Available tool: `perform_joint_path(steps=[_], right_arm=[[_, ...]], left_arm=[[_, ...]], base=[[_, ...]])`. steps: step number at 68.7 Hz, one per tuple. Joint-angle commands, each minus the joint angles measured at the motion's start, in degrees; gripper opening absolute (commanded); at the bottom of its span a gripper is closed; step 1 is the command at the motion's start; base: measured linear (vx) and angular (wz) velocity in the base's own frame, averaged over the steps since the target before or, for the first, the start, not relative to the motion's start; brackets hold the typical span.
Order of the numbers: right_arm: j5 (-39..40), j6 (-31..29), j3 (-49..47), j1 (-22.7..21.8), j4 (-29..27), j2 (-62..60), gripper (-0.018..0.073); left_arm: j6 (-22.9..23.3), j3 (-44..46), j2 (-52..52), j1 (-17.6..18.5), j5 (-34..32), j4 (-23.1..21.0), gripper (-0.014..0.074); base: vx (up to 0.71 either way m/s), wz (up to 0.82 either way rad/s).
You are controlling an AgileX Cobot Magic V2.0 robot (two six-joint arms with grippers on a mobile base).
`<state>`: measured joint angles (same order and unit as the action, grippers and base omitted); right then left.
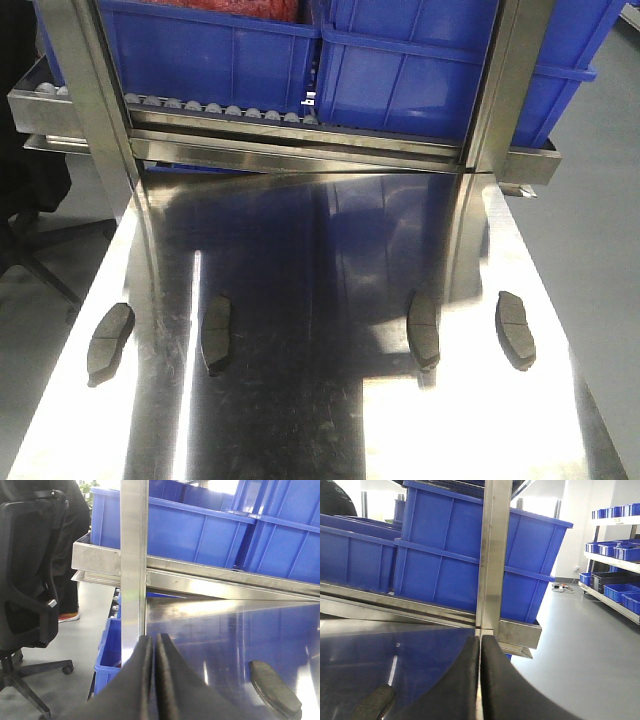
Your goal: Move and align brake pads A on conveyor
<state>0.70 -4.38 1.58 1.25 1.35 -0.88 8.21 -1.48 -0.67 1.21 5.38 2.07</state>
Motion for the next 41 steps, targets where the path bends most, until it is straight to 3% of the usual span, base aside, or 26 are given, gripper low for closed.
perform_joint_path(steps=[1,41], right_arm=[[4.3,-0.3,0.3,-0.4,0.2,-0.6,-0.0010],[4.3,-0.3,0.3,-0.4,0.2,-0.6,-0.0010]], left_arm=[[0.2,-1.3,-0.8,0.1,-4.3,-0.2,-0.0006],[0.2,-1.3,-0.8,0.1,-4.3,-0.2,-0.0006]], base=[[0.00,0.00],[0.00,0.00]])
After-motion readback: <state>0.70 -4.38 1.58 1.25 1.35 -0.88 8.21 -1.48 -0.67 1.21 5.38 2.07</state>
